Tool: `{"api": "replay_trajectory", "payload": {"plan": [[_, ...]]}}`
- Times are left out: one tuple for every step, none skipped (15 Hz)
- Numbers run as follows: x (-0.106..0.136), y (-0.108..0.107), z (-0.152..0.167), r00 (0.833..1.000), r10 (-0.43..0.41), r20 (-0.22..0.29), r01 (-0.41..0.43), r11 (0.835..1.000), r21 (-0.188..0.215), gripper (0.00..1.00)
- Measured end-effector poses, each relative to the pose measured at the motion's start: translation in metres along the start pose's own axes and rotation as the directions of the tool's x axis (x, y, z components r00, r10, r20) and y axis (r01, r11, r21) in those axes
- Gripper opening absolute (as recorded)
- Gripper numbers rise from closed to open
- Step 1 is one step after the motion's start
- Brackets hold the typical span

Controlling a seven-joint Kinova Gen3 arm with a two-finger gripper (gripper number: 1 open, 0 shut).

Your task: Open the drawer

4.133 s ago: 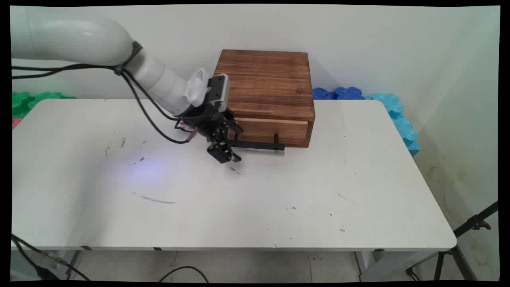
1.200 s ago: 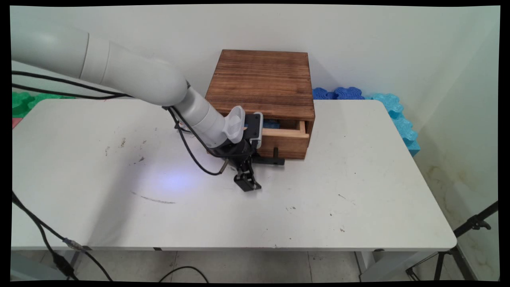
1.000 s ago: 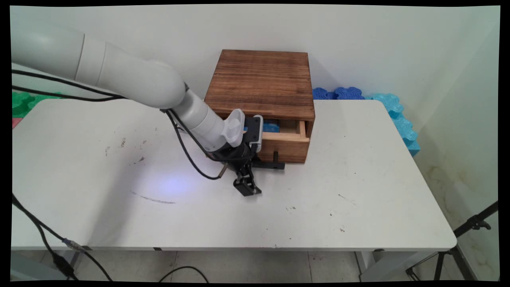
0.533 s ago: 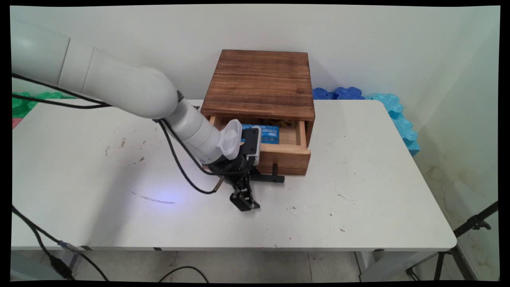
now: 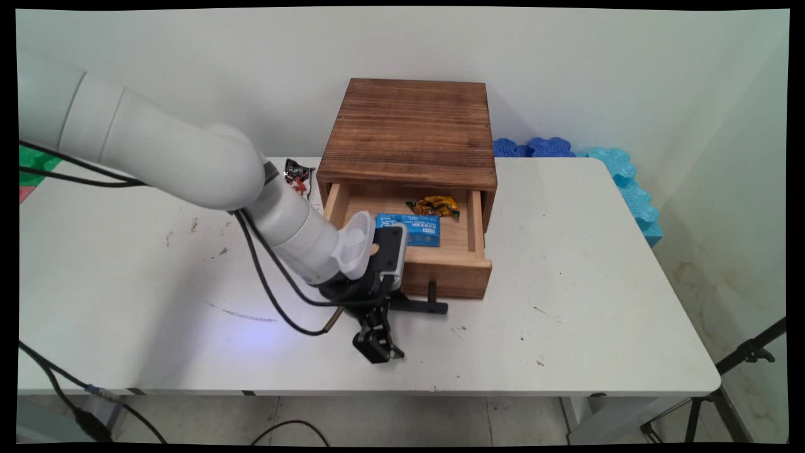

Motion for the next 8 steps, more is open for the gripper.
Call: {"api": "replay_trajectory", "payload": {"plan": [[0.0, 0.003, 0.0, 1.0, 0.002, 0.0, -0.002, 1.0, -0.004, 1.0], [-0.001, 0.008, -0.001, 1.0, 0.004, 0.0, -0.004, 1.0, -0.009, 1.0], [-0.001, 0.013, -0.001, 1.0, 0.007, -0.001, -0.007, 1.0, -0.015, 1.0], [-0.001, 0.018, -0.002, 1.0, 0.011, -0.001, -0.011, 1.0, -0.021, 1.0], [-0.002, 0.022, -0.002, 1.0, 0.014, -0.001, -0.014, 1.0, -0.026, 1.0], [-0.002, 0.025, -0.003, 1.0, 0.016, -0.002, -0.016, 0.999, -0.03, 1.0], [-0.002, 0.028, -0.003, 1.0, 0.019, -0.002, -0.019, 0.999, -0.034, 1.0], [-0.003, 0.033, -0.004, 1.0, 0.022, -0.002, -0.022, 0.999, -0.039, 1.0]]}}
